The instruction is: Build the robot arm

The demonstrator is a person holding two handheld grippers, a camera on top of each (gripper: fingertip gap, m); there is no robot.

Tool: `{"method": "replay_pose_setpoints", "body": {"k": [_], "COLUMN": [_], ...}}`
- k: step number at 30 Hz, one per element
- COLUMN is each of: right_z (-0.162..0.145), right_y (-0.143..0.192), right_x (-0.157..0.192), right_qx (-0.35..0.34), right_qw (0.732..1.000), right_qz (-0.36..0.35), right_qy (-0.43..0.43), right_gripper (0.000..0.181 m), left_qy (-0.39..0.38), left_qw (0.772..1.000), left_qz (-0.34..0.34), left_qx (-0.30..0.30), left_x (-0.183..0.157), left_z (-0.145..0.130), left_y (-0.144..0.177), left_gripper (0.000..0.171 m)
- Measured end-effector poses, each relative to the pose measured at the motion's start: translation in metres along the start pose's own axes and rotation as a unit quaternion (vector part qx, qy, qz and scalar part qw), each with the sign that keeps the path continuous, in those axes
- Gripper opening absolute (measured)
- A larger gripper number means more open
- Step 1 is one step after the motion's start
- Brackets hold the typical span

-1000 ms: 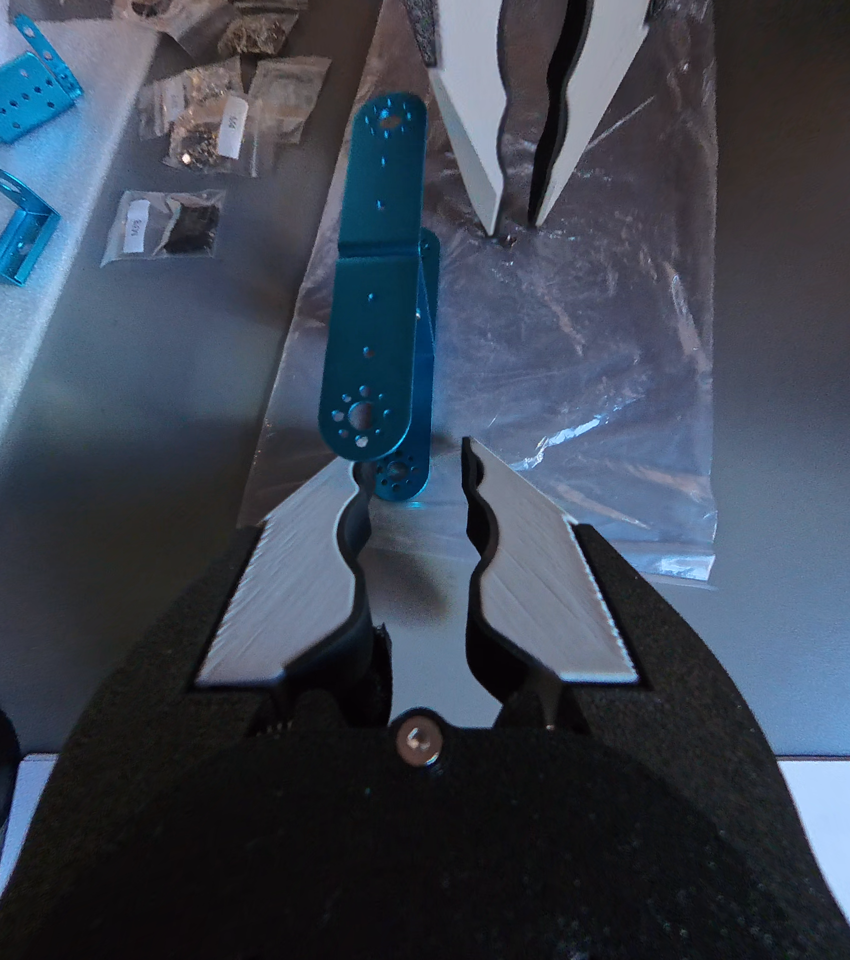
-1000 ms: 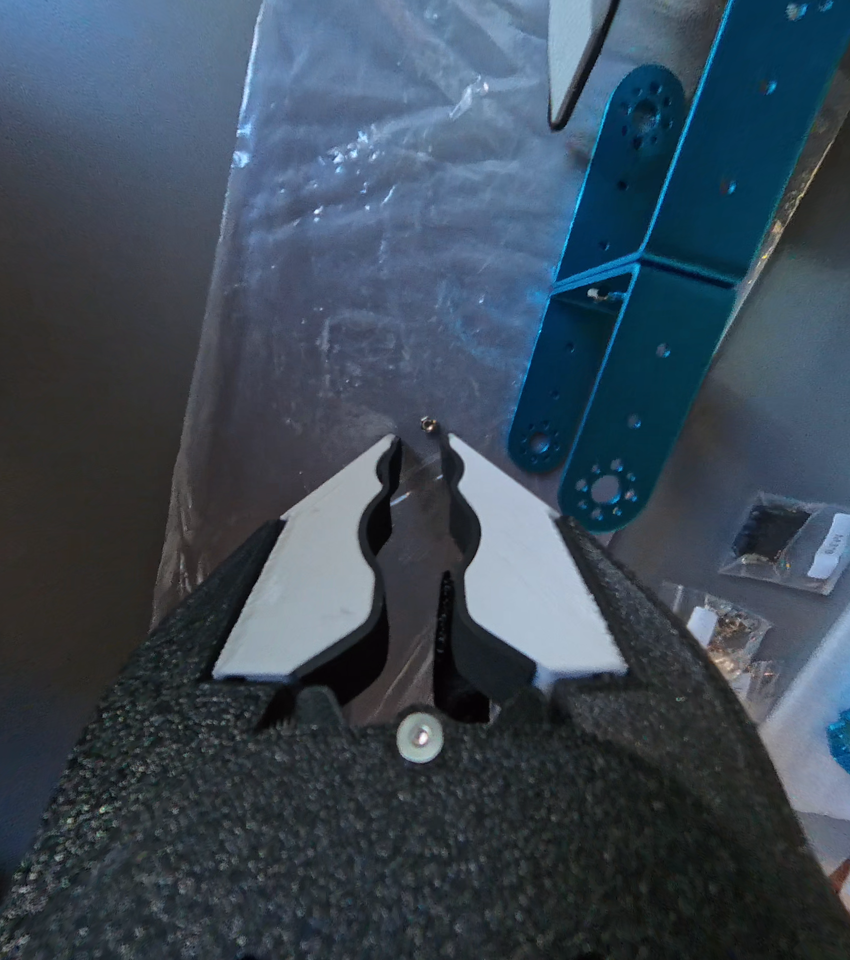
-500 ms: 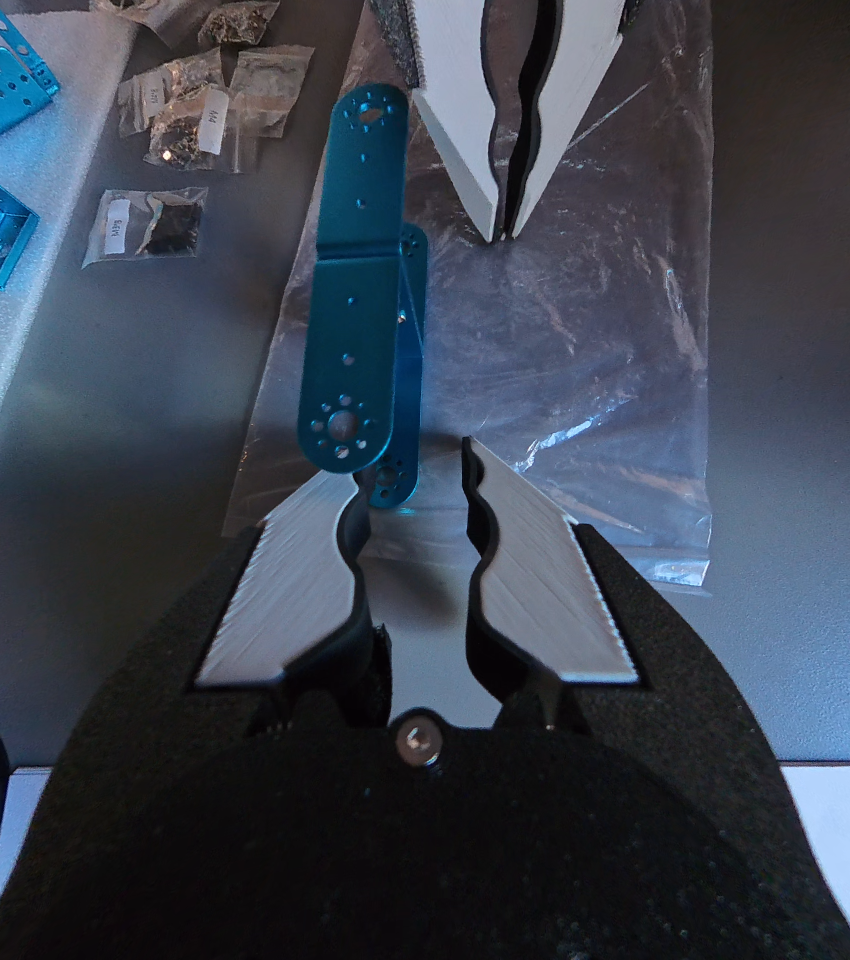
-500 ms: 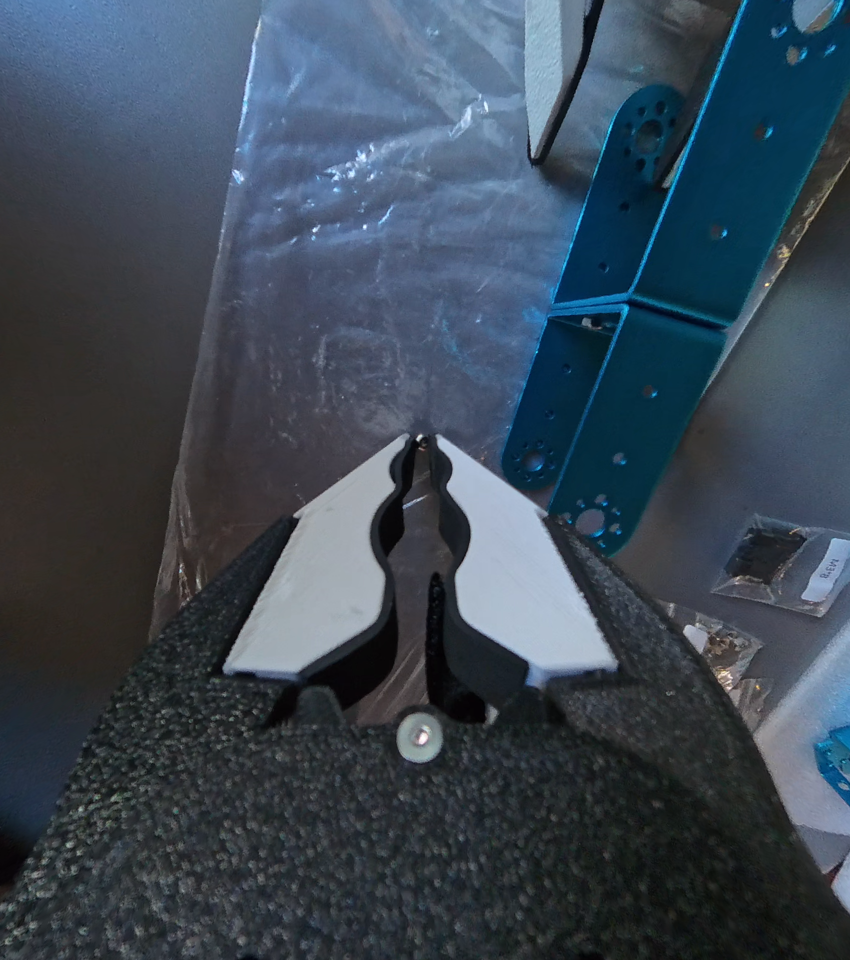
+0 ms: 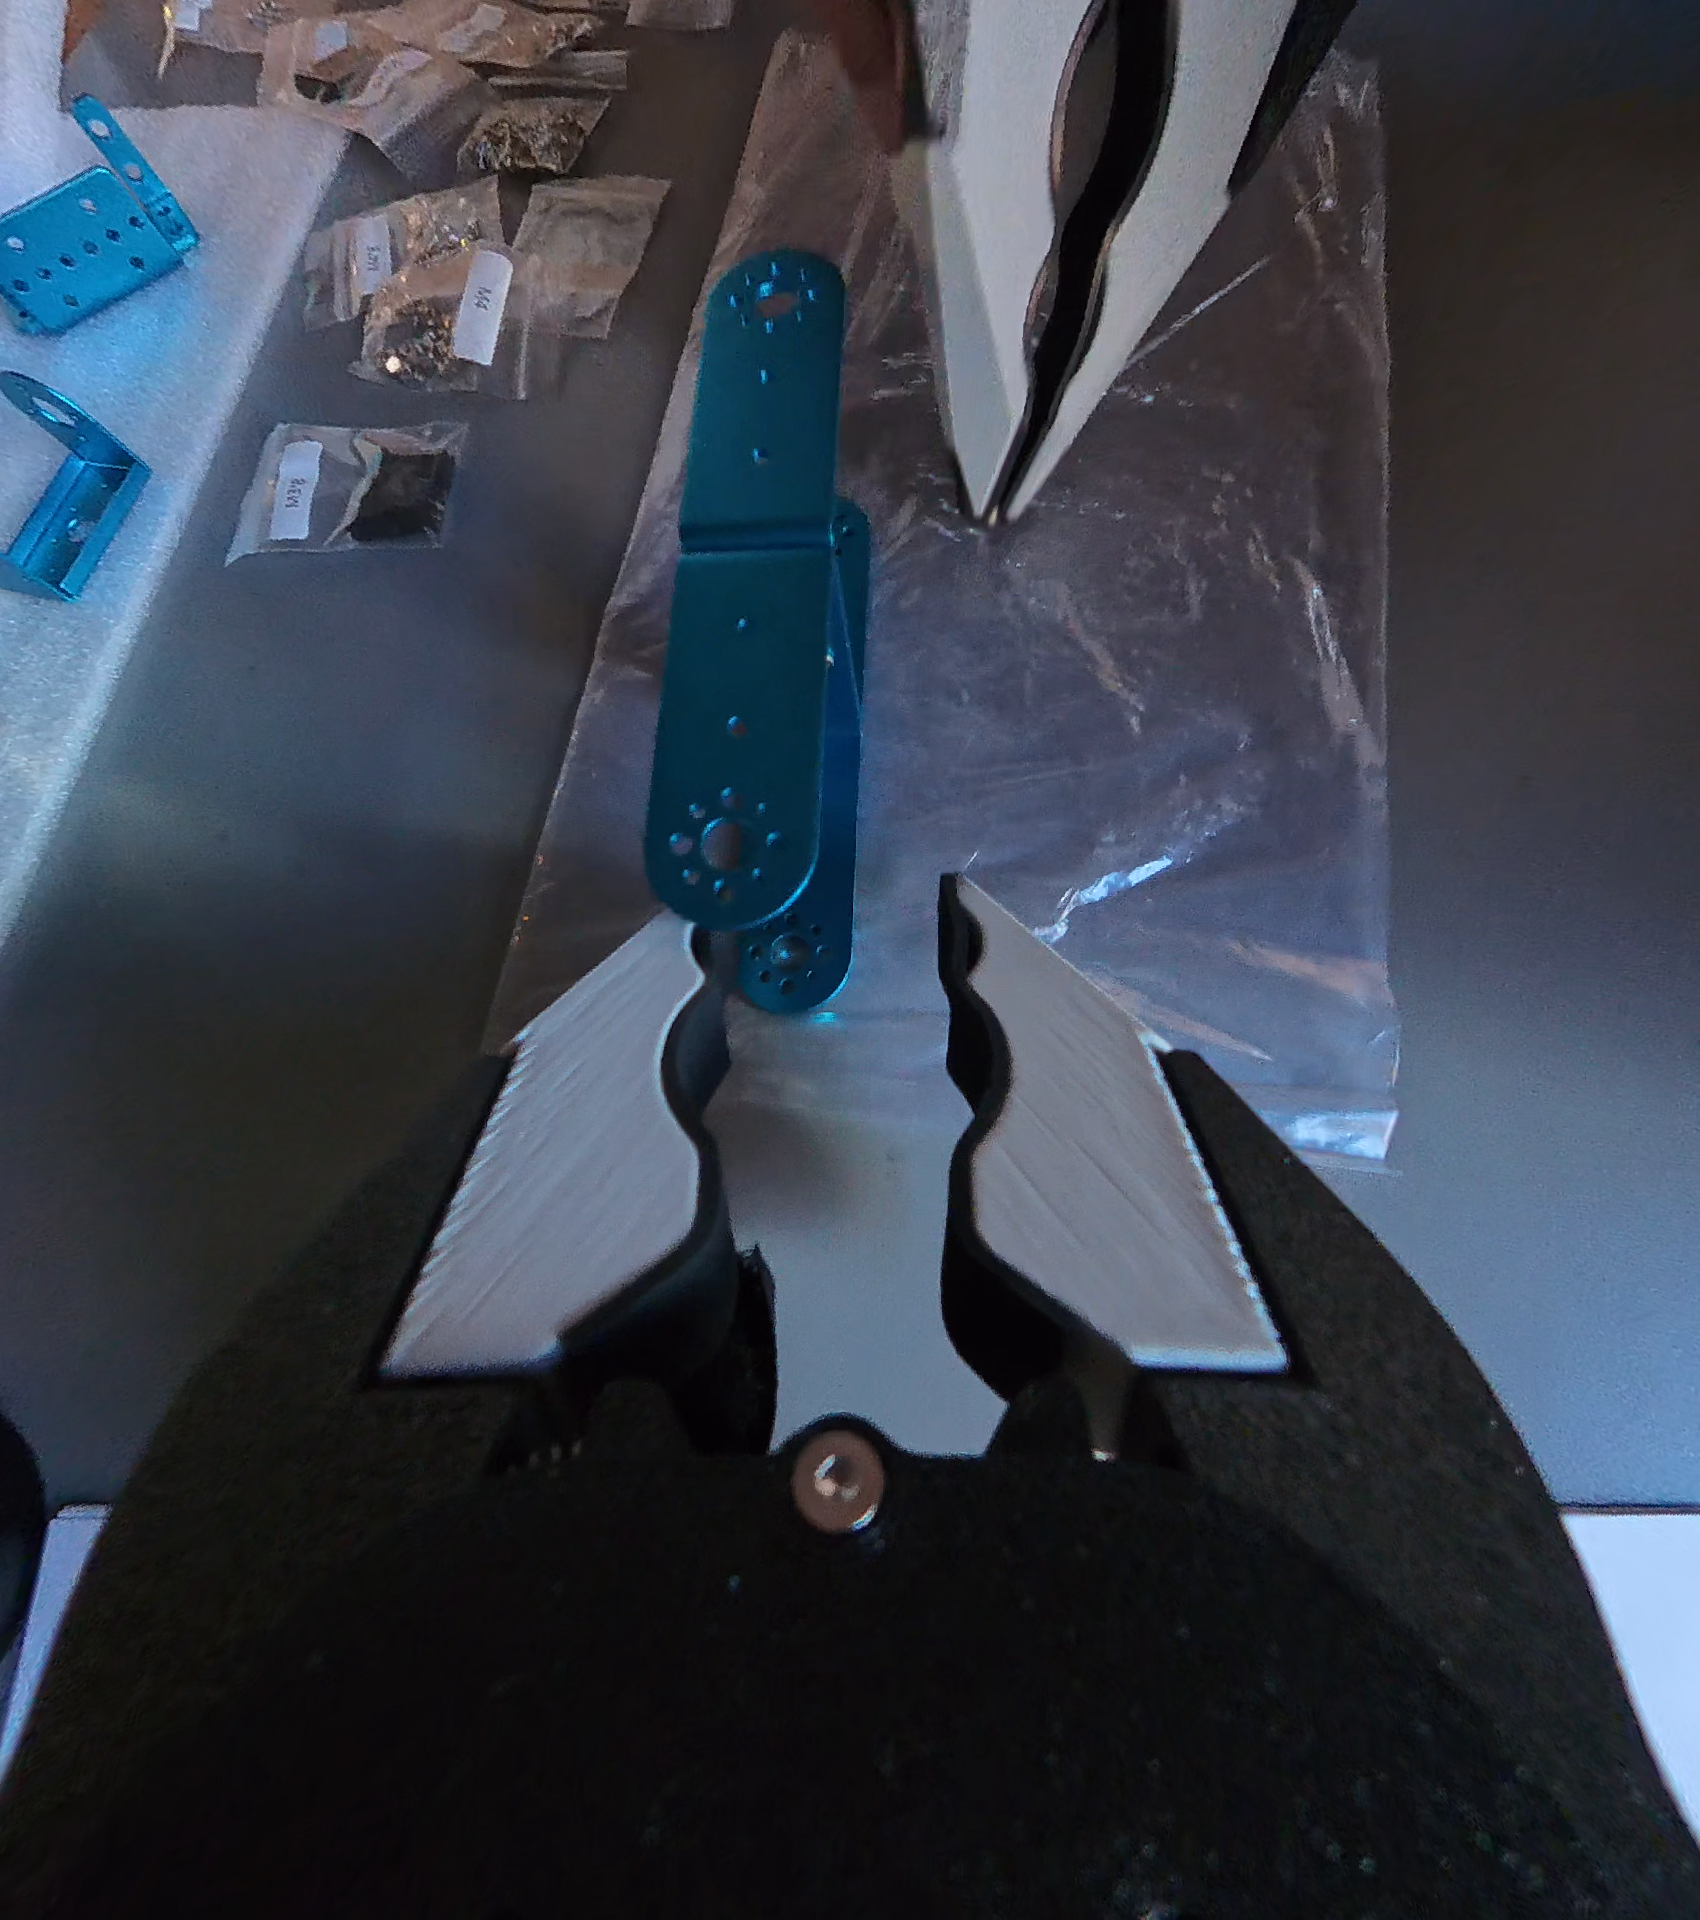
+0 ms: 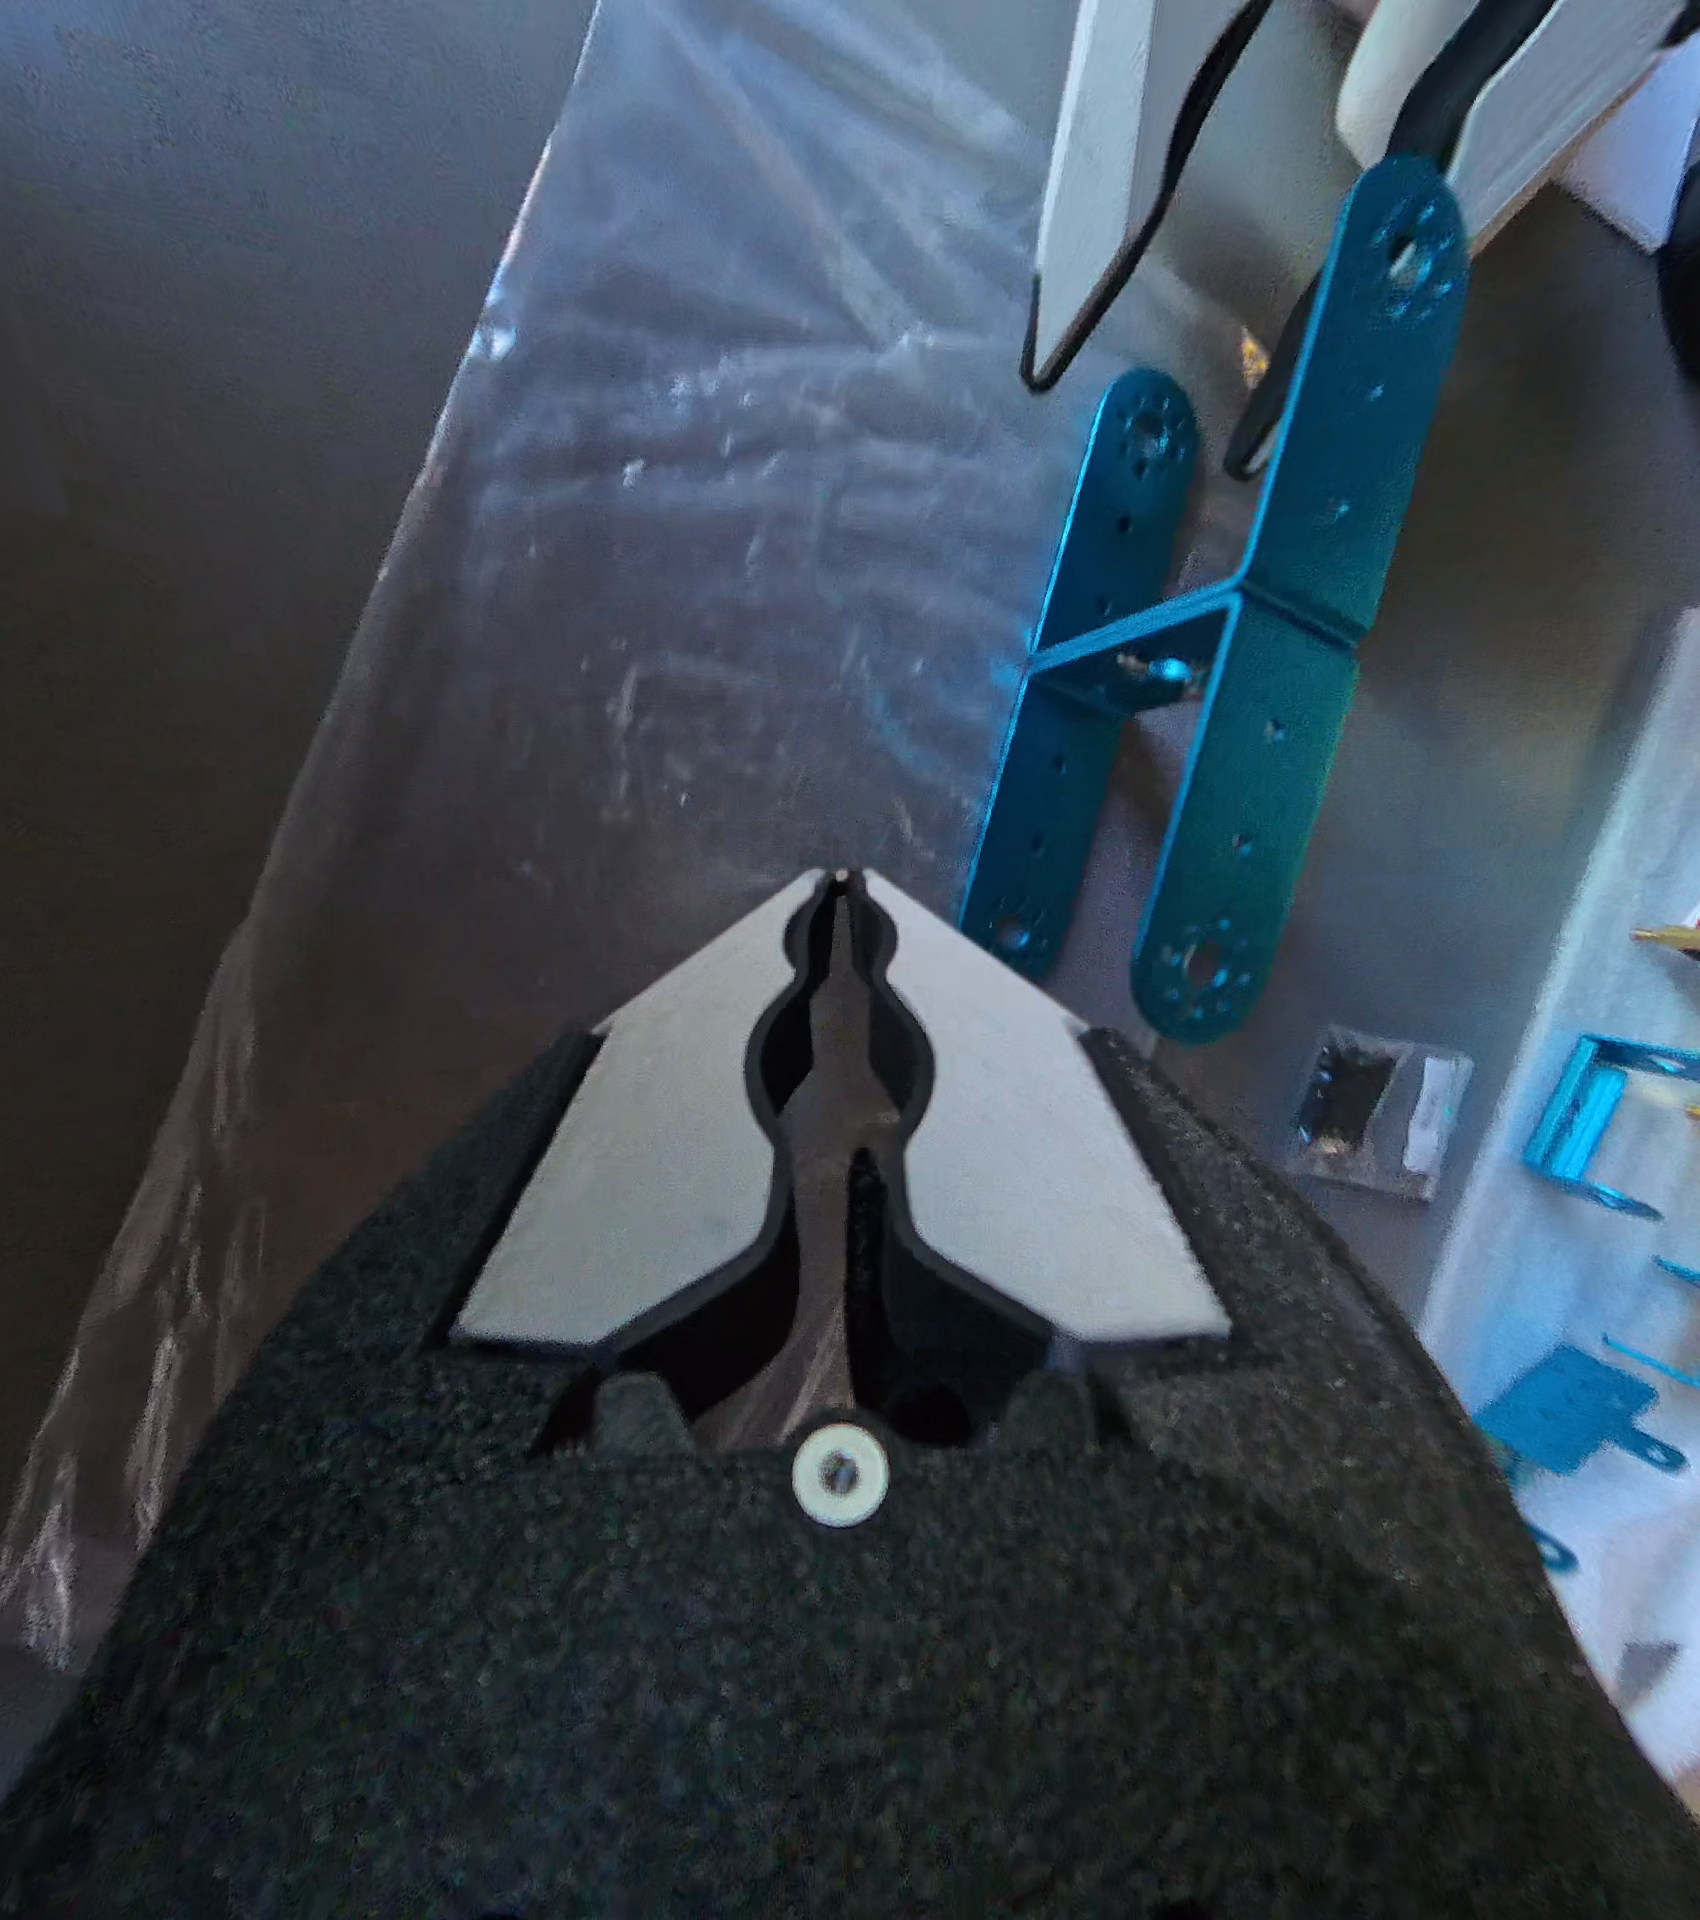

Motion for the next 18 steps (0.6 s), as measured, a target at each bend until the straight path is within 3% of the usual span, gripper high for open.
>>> {"method": "replay_pose_setpoints", "body": {"k": [4, 11, 18], "right_z": [-0.018, -0.030, -0.031], "right_y": [0.017, 0.019, 0.022], "right_x": [0.010, -0.004, -0.015], "right_qx": [0.039, 0.031, 0.003], "right_qw": [0.998, 0.992, 0.988], "right_qz": [-0.050, 0.060, 0.062], "right_qy": [0.031, -0.104, -0.141], "right_gripper": [0.002, 0.009, 0.008], "left_qy": [0.006, 0.004, -0.001], "left_qw": [1.000, 1.000, 1.000], "left_qz": [-0.005, -0.003, 0.000], "left_qx": [0.000, -0.007, -0.006], "left_x": [0.001, 0.000, -0.001], "left_z": [-0.001, 0.001, 0.001], "left_y": [0.000, 0.002, 0.003], "left_gripper": [0.038, 0.038, 0.038]}}
Point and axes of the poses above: each gripper's, where its closed fingertips meet, y back along the fingers, z out of its top, x = y × z across the jaws, the point moved 10 cm from there along y, back along the fingers, and after that the axes turned 12 degrees about -z, right-handed, at the moved point
